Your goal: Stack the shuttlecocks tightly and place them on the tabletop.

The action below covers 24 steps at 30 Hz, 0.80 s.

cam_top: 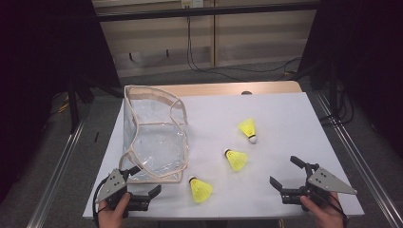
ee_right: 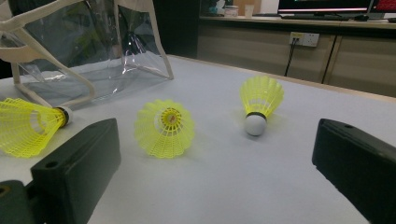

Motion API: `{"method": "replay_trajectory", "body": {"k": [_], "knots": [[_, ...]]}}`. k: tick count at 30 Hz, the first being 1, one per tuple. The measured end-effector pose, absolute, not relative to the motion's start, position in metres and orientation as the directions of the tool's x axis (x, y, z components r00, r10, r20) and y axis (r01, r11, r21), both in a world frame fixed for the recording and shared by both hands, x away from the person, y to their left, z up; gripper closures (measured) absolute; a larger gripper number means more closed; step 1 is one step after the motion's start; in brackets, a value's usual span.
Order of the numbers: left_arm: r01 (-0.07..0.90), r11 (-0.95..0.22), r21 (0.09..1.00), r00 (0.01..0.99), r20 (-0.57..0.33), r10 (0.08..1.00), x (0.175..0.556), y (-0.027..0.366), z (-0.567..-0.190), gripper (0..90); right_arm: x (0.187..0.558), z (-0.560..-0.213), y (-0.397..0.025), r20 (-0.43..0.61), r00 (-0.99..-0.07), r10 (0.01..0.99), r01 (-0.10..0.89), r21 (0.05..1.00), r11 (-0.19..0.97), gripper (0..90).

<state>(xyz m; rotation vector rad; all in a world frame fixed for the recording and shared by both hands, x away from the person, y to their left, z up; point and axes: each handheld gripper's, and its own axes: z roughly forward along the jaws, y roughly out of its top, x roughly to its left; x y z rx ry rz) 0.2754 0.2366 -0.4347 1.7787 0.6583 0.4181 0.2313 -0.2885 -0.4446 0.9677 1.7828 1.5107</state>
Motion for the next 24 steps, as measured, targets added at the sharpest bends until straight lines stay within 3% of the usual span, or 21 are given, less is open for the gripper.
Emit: {"method": "replay_trajectory", "body": {"k": [15,16,20,21,22,24], "knots": [[0.267,-0.256,0.929,0.833,-0.089,0.546,0.272,0.219,-0.439,1.2,0.233,-0.444,-0.286,0.000,-0.562,0.827,0.141,0.985,0.096,0.9],[0.250,-0.297,0.922,0.842,-0.055,0.536,0.274,0.221,-0.438,1.2,0.232,-0.444,-0.285,-0.003,-0.560,0.829,0.144,0.984,0.101,0.9],[0.265,-0.286,0.921,0.847,-0.080,0.526,0.273,0.218,-0.440,1.2,0.233,-0.444,-0.284,0.001,-0.569,0.822,0.140,0.986,0.096,0.9],[0.250,-0.327,0.911,0.857,-0.051,0.513,0.275,0.219,-0.439,1.2,0.233,-0.444,-0.284,-0.001,-0.570,0.822,0.139,0.986,0.097,0.9],[0.275,-0.271,0.923,0.847,-0.099,0.523,0.273,0.215,-0.440,1.1,0.233,-0.444,-0.284,-0.001,-0.571,0.821,0.139,0.985,0.098,0.9],[0.268,-0.297,0.916,0.854,-0.082,0.514,0.273,0.216,-0.440,0.3,0.233,-0.444,-0.284,0.000,-0.571,0.821,0.140,0.985,0.097,0.9]]}}
